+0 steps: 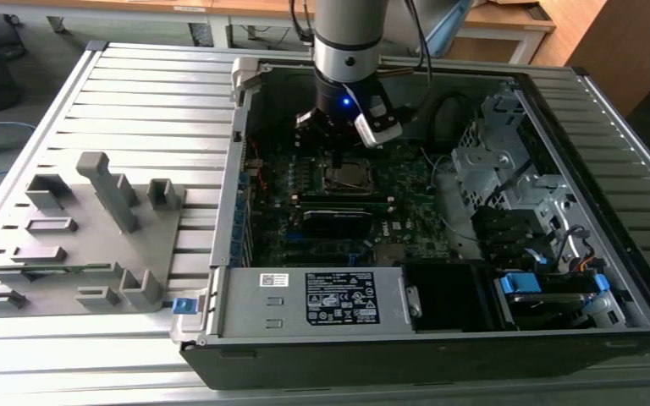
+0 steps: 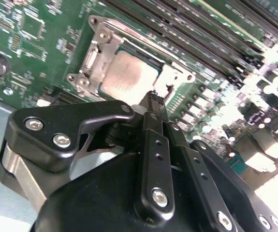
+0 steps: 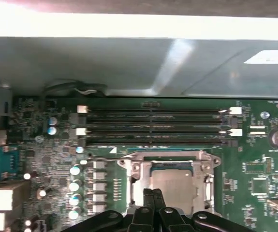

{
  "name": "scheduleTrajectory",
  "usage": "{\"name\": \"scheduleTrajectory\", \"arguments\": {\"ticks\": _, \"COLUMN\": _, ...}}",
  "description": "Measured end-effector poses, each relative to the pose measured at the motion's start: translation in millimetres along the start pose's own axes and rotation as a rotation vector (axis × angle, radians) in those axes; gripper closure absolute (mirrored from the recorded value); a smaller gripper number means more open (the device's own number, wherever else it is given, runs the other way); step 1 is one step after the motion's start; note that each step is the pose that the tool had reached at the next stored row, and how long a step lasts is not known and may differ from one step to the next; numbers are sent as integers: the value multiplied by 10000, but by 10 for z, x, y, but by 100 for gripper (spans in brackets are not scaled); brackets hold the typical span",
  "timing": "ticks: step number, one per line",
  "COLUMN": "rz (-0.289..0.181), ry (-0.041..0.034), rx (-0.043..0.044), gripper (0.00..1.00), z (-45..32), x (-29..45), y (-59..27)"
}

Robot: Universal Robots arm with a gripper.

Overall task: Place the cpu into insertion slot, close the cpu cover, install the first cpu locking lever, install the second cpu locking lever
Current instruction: 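Close the cpu cover, then install the first cpu locking lever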

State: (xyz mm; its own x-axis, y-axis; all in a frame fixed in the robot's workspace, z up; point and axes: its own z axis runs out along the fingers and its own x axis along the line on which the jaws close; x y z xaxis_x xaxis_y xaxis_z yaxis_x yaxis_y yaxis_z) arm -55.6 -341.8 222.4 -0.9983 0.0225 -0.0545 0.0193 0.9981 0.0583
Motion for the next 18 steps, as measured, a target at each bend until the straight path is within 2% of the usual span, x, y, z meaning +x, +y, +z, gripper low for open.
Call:
{"name": "scheduleTrajectory", "arguments": {"ticks": 4, "rz": 0, "ry": 0, "rx": 0, "gripper": 90, "z": 9, "x": -100, "y": 2}}
{"name": "scheduleTrajectory", "arguments": {"ticks": 7, "rz": 0, "ry": 0, "rx": -1, "gripper": 90, "z": 14, "x": -148, "y": 2}}
{"name": "scheduleTrajectory", "arguments": {"ticks": 18, "rz": 1, "ry": -1, "rx": 0, "gripper": 90, "z": 1, "x": -155, "y": 3}}
